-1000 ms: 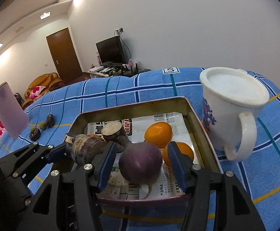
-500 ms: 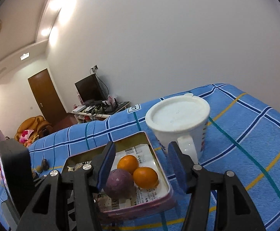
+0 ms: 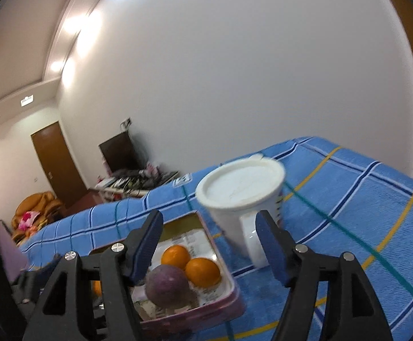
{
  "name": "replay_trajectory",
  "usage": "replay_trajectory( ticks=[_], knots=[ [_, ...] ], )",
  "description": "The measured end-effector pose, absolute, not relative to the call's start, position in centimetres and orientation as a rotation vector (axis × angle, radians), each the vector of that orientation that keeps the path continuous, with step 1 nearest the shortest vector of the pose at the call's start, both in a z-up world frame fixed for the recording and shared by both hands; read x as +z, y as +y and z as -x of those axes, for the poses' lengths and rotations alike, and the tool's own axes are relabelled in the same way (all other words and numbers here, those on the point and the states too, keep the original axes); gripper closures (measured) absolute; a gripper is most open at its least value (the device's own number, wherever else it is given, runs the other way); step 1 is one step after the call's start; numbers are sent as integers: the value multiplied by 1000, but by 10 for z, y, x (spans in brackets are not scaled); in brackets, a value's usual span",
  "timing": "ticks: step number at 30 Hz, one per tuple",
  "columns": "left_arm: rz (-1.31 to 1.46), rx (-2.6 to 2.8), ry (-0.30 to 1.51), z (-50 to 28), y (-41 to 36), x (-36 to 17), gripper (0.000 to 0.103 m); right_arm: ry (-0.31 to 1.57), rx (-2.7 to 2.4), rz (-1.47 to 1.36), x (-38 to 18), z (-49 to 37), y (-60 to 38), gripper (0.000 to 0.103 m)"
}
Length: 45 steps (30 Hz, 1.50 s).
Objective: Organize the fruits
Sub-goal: 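Move both open tools back toward the mangosteens and small fruits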
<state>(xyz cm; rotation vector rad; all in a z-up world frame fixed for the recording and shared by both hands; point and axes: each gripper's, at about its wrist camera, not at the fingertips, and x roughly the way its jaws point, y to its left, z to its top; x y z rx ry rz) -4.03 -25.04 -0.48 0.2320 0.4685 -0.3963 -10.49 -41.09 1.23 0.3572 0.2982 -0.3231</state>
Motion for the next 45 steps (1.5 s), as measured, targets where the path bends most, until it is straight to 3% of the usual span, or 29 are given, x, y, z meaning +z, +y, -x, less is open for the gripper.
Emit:
replay_trajectory(
  ticks=[8,19,20,21,23,26,45],
  knots=[
    [-260,-380,477,49,-229,-6,0,138,-390,-173,27,128,-383,34],
    [-227,-259,352,49,-167,9,0,64,-426,-66,29,147,-346,34],
    [-235,-249,344,47,-160,10,0,65,-420,-65,30,148,-344,31],
    [-247,-235,332,45,-152,10,0,74,-404,-70,30,148,-342,22],
    [-264,-201,312,42,-138,11,0,129,-365,-117,28,141,-345,16],
    [-256,-166,306,34,-114,10,0,278,-315,-183,18,124,-346,16],
    [-168,-82,338,7,-42,3,0,278,-292,-86,18,78,-269,16]
  ],
)
